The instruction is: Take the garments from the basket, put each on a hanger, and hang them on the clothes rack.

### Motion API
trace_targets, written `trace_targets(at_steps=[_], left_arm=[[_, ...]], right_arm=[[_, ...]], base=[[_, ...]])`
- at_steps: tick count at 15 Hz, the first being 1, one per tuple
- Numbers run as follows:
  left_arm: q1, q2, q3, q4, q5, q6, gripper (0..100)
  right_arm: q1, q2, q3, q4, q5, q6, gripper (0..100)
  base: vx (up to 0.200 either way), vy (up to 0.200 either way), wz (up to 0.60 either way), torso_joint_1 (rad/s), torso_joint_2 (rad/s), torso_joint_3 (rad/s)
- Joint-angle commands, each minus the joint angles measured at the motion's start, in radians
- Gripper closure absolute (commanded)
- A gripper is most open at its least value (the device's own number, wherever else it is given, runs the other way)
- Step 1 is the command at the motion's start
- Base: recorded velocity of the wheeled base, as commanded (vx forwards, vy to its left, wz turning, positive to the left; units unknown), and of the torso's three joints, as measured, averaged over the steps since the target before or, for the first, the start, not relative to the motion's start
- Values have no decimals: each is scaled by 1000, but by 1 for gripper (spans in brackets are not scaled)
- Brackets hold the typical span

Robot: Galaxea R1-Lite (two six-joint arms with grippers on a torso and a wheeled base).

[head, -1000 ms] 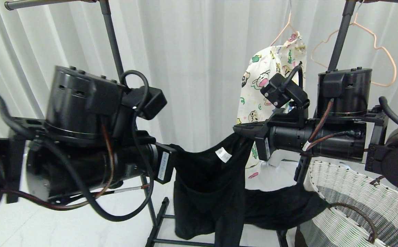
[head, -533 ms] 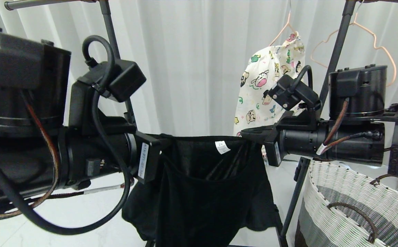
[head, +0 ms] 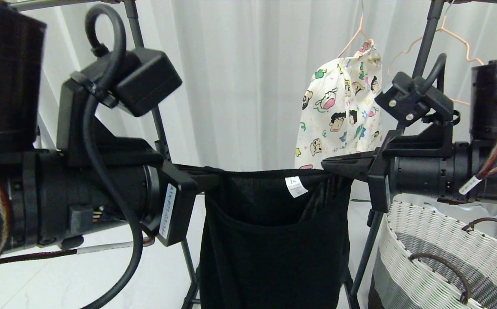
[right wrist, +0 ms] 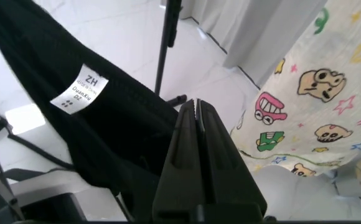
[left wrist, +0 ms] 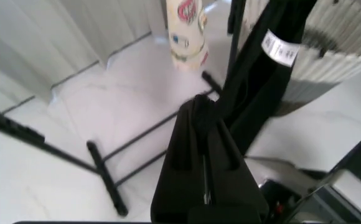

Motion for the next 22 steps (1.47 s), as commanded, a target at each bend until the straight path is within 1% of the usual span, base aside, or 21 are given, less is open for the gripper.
trace_targets(at_steps=[1, 3, 4, 5, 7, 10, 11, 12, 13, 14, 15, 16, 18, 20, 22], left_arm=[[-3, 17, -83, 0, -1, 5, 100], [4, 31, -134, 0, -1, 15, 100], [4, 31, -137, 0, -1, 32, 100], [5, 28, -136, -1, 1, 86, 100], [5, 25, -137, 0, 4, 100, 100], [5, 23, -139, -1, 7, 115, 100], [5, 27, -137, -4, 5, 133, 100], [5, 34, -140, -32, 5, 156, 100], [4, 50, -140, -81, 4, 172, 100], [5, 85, -140, -172, -2, 195, 100], [5, 112, -143, -230, -10, 215, 100], [5, 128, -151, -245, -21, 221, 100], [11, 158, -188, -248, -68, 230, 100], [11, 160, -197, -247, -72, 245, 100], [11, 157, -195, -244, -72, 245, 100]], right_arm=[[1, -26, -63, 36, 1, 0, 100], [1, -17, -166, 102, 2, 0, 100], [1, -17, -190, 119, 2, 0, 100], [1, -14, -244, 155, 5, 0, 100], [1, -12, -281, 178, 5, 0, 100], [1, -23, -287, 189, 4, 0, 100], [1, -40, -288, 215, 4, 0, 100], [4, -67, -290, 258, 5, 1, 100], [10, -94, -290, 298, 7, 4, 100], [28, -138, -288, 358, 8, 24, 100], [53, -170, -287, 393, 8, 41, 100], [67, -183, -287, 410, 7, 47, 100], [94, -212, -287, 450, 2, 49, 100], [99, -218, -287, 459, 1, 49, 100], [99, -218, -287, 458, 1, 49, 100]], base=[[0, 0, 0, 0, 0, 0], [0, 0, 0, 0, 0, 0], [0, 0, 0, 0, 0, 0], [0, 0, 0, 0, 0, 0], [0, 0, 0, 0, 0, 0], [0, 0, 0, 0, 0, 0], [0, 0, 0, 0, 0, 0], [0, 0, 0, 0, 0, 0], [0, 0, 0, 0, 0, 0], [0, 0, 0, 0, 0, 0], [0, 0, 0, 0, 0, 0], [0, 0, 0, 0, 0, 0], [0, 0, 0, 0, 0, 0], [0, 0, 0, 0, 0, 0], [0, 0, 0, 0, 0, 0]])
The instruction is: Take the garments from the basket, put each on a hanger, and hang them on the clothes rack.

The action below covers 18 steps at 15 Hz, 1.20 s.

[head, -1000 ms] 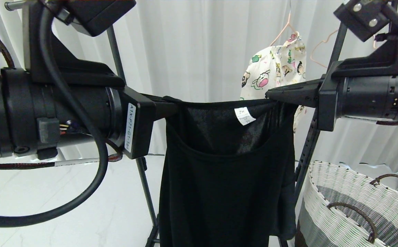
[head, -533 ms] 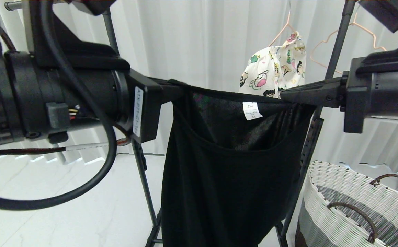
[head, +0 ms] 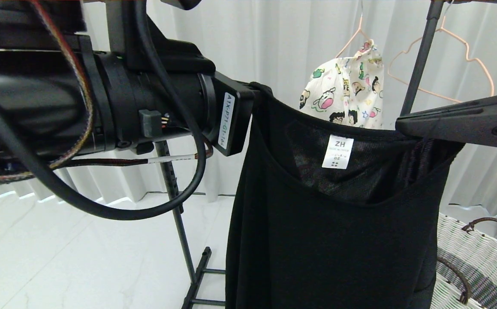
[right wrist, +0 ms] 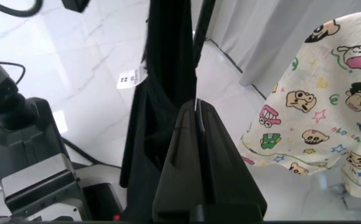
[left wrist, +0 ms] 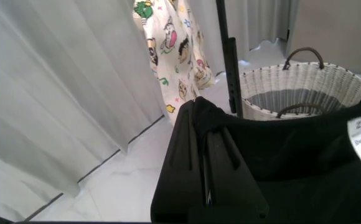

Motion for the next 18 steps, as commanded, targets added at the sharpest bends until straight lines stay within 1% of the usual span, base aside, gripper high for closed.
trace_targets(at_steps=[1, 2, 3, 5, 6, 7, 9, 10, 11, 12, 13, 18], left_arm=[[1, 6, 0, 1, 2, -1, 100], [1, 2, 0, 8, 3, -1, 100], [-1, -21, -3, 44, 3, -1, 100], [-7, -91, -10, 167, 3, -11, 100], [-21, -125, -10, 219, 3, -27, 100], [-58, -166, -11, 282, 5, -83, 100], [-150, -220, -8, 348, 12, -203, 100], [-206, -229, -8, 359, 31, -249, 100], [-266, -231, -8, 359, 67, -290, 100], [-308, -229, -5, 359, 101, -310, 100], [-329, -226, 0, 360, 117, -313, 100], [-322, -226, 7, 360, 120, -307, 100]], right_arm=[[2, -6, 1, 0, 0, -1, 100], [2, -4, 1, -3, -1, -1, 100], [-4, 11, -3, -14, -1, -1, 100], [-32, 62, -34, -67, -1, -1, 100], [-32, 93, -62, -81, 0, -1, 100], [-32, 142, -108, -97, 0, -1, 100], [-32, 234, -215, -106, 5, -1, 100], [-30, 274, -264, -106, 6, -1, 100], [-29, 309, -312, -106, 6, -1, 100], [-26, 335, -347, -104, 6, -1, 100], [-24, 352, -370, -101, 6, -1, 100], [-23, 355, -379, -98, 3, -1, 100]], base=[[0, 0, 0, 0, 0, 0], [0, 0, 0, 0, 0, 0], [0, 0, 0, 0, 0, 0], [0, 0, 0, 0, 0, 0], [0, 0, 0, 0, 0, 0], [0, 0, 0, 0, 0, 0], [0, 0, 0, 0, 0, 0], [0, 0, 0, 0, 0, 0], [0, 0, 0, 0, 0, 0], [0, 0, 0, 0, 0, 0], [0, 0, 0, 0, 0, 0], [0, 0, 0, 0, 0, 0]])
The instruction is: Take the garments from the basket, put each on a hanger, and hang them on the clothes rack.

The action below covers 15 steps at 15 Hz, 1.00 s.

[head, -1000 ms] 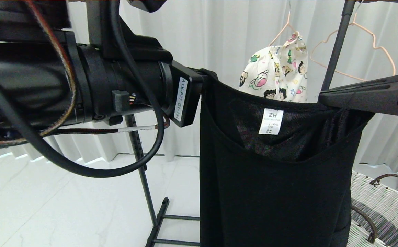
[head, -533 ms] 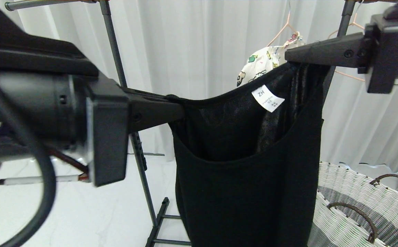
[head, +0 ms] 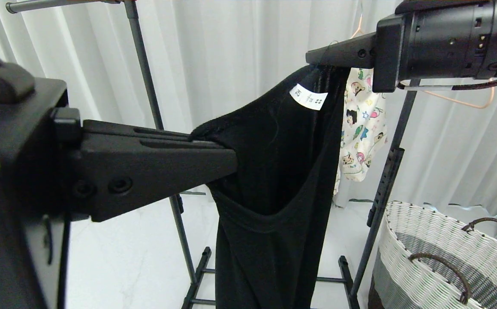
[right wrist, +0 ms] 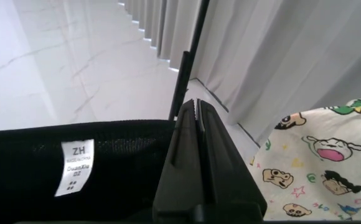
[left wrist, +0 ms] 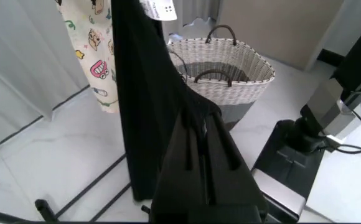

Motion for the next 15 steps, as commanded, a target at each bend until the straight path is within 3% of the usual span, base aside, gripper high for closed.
trace_targets(at_steps=[1, 4, 5, 9, 14, 15], left_arm=[[45, 5, 2, -1, -1, 17, 100], [288, 61, -3, -17, -2, 227, 100], [320, 94, -1, -67, -1, 251, 100], [329, 190, -18, -251, 22, 262, 100], [326, 192, -27, -252, 21, 282, 100], [326, 192, -27, -252, 22, 282, 100]], right_arm=[[-3, -5, 3, 6, -4, -1, 100], [-12, -70, 18, 95, -4, -1, 100], [-26, -108, 64, 103, -5, -1, 100], [-27, -240, 186, 135, -20, -2, 100], [-27, -263, 202, 143, -39, -2, 100], [-27, -263, 202, 143, -39, -2, 0]], base=[[0, 0, 0, 0, 0, 0], [0, 0, 0, 0, 0, 0], [0, 0, 0, 0, 0, 0], [0, 0, 0, 0, 0, 0], [0, 0, 0, 0, 0, 0], [0, 0, 0, 0, 0, 0]])
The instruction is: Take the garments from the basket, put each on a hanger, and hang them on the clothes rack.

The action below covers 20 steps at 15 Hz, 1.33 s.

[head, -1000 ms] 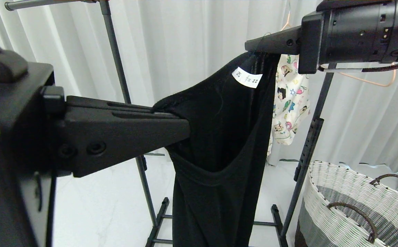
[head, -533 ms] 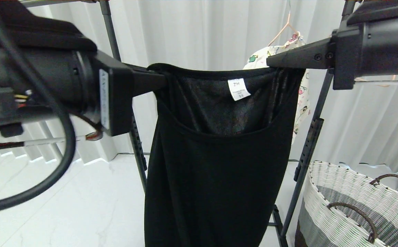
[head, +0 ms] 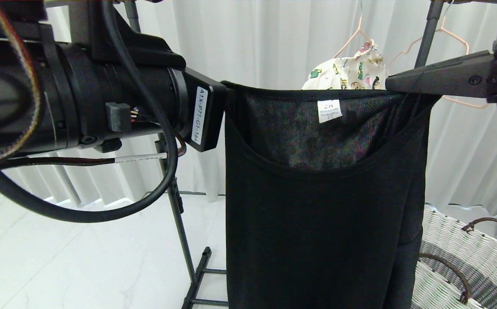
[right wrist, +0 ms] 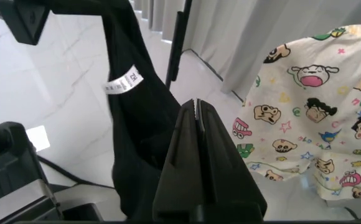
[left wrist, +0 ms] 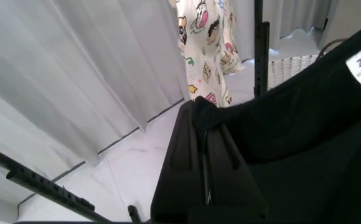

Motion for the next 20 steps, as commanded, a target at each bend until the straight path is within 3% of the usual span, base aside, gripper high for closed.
trace_targets(at_steps=[1, 3, 5, 7, 8, 10, 11, 12, 13, 15, 17, 20], left_arm=[[0, 6, 0, 0, 1, 0, 100], [0, 9, 3, 0, 1, -1, 100], [5, 9, 9, 2, 3, 0, 100], [71, -10, 54, 7, 70, 25, 100], [94, -28, 77, 7, 89, 42, 100], [302, -143, 249, 7, 100, 74, 100], [357, -162, 278, 7, 100, 72, 100], [494, -195, 345, 7, 98, 72, 100], [572, -211, 387, 7, 81, 74, 100], [627, -235, 433, 7, 24, 74, 100], [627, -237, 445, 7, 20, 74, 100], [627, -232, 454, -23, 18, 69, 100]], right_arm=[[0, -8, 3, 1, 0, 0, 0], [0, -11, 10, 6, -14, 0, 0], [-4, -33, 42, 14, -132, 0, 0], [-70, -100, 125, 147, -405, -5, 0], [-86, -119, 144, 170, -440, -3, 0], [-251, -228, 292, 207, -465, -6, 0], [-294, -246, 320, 205, -465, -6, 0], [-377, -271, 375, 187, -461, 1, 0], [-419, -286, 417, 153, -463, 3, 0], [-484, -287, 486, 63, -466, 3, 0], [-500, -287, 523, -20, -465, 6, 0], [-507, -268, 512, -55, -461, 96, 0]], base=[[0, 0, 0, 0, 0, 0], [0, 0, 0, 0, 0, 0], [0, 0, 0, 0, 0, 0], [0, 0, 0, 0, 0, 0], [0, 0, 0, 0, 0, 0], [0, 0, 0, 0, 0, 0], [0, 0, 0, 0, 0, 0], [0, 0, 0, 0, 0, 0], [0, 0, 0, 0, 0, 0], [0, 0, 0, 0, 0, 0], [0, 0, 0, 0, 0, 0], [0, 0, 0, 9, -41, -27]])
